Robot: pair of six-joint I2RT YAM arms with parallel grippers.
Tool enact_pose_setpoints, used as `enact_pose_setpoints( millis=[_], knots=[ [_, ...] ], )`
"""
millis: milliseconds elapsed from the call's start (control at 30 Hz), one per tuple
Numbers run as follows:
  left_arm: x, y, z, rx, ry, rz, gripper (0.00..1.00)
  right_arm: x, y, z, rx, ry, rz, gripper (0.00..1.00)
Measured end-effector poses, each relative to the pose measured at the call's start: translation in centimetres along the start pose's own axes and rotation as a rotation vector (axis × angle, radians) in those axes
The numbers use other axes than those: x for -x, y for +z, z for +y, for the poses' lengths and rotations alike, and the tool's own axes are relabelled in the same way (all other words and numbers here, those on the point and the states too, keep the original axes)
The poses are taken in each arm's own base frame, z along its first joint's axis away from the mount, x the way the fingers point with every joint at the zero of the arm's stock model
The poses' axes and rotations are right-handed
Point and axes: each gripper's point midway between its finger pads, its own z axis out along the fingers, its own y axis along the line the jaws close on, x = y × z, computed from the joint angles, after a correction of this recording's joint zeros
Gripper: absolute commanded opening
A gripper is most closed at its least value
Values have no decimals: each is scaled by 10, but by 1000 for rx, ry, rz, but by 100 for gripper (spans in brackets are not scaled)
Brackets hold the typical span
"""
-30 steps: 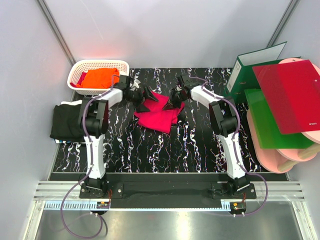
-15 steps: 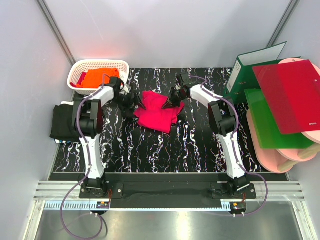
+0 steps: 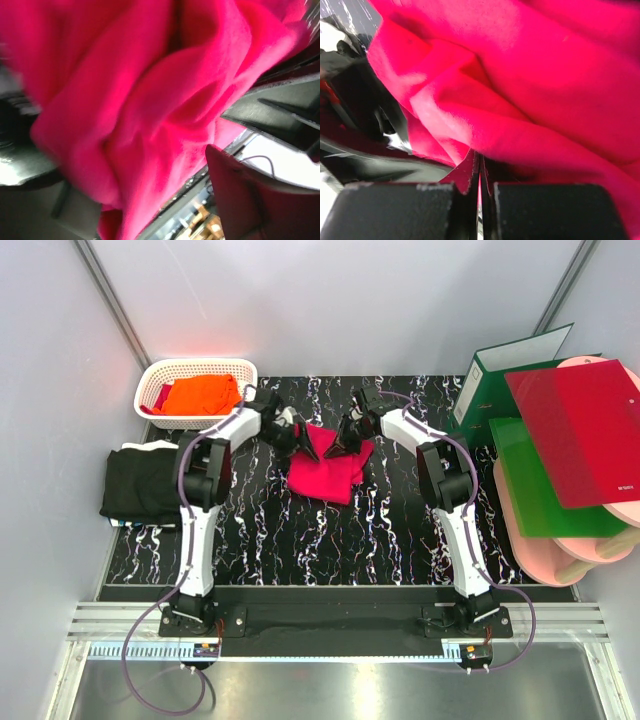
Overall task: Fold and stack the t-shirts
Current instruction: Smooth out wrinkles on the folded tshirt, then put the neatly folded tshirt into the corner of the board with the left arm
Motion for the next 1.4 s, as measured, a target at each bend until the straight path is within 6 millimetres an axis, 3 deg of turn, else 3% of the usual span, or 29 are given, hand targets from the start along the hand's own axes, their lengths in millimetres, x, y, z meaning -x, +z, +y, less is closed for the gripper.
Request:
enact_pose_setpoints(
  millis=[67, 200, 400, 533, 767, 867, 1100, 1400],
  knots=[
    [-11, 14, -6, 6, 26, 32, 3, 0, -1, 0, 2, -3, 3, 1],
    [-29, 32, -9, 3, 54, 91, 0, -1, -1, -3, 6, -2, 12, 1],
    [-40, 23, 2, 61, 81, 82, 0, -11, 0, -12, 4, 7, 47, 1],
    [-57, -4, 28, 189, 74, 53, 0, -23, -4, -14, 6, 10, 73, 1],
    [-75, -90, 82, 403, -16, -59, 0, -28, -25, -2, 21, -15, 53, 1],
    [-80, -116, 96, 472, -32, -111, 0, -28, -36, 8, 41, -33, 35, 1],
    [-90, -145, 108, 589, -33, -155, 0, -29, -63, 33, 95, -88, -21, 1],
    [-83, -197, 149, 734, -154, -207, 0, -43, -69, 27, 91, -78, -4, 1]
  ],
)
